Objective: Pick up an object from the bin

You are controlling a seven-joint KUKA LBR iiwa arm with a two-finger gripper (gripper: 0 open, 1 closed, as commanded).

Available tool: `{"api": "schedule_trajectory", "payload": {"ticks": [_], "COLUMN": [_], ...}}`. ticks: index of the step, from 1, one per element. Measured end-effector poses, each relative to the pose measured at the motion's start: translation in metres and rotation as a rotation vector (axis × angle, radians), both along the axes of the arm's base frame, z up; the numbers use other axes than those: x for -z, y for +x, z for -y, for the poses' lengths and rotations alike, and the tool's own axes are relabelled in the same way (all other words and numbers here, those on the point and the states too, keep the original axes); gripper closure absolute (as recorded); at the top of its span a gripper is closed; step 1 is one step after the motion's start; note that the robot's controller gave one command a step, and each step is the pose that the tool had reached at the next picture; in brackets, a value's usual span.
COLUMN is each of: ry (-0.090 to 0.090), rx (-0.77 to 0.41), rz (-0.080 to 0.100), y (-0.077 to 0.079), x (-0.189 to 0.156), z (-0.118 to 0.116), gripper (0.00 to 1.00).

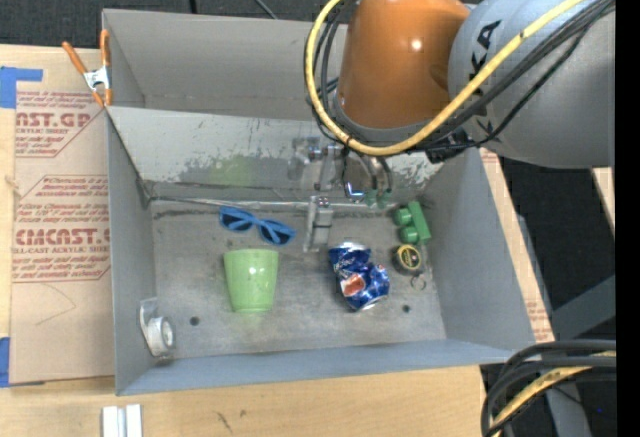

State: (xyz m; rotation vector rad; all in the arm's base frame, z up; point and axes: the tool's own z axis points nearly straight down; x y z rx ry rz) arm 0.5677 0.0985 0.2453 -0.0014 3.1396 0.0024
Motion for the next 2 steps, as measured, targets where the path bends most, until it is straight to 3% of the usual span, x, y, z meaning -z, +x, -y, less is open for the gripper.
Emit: {"api": "schedule_trajectory", "payload": {"ticks": [1, 2], "ry": [-0.001, 0.002], "rx": [-0.240, -0.624], "rz": [-0.007, 0.002], "y": [-0.002, -0.025], "x": [0.129, 0.171], "z": [-0.001, -0.049], "gripper": [0.00, 0.00]}}
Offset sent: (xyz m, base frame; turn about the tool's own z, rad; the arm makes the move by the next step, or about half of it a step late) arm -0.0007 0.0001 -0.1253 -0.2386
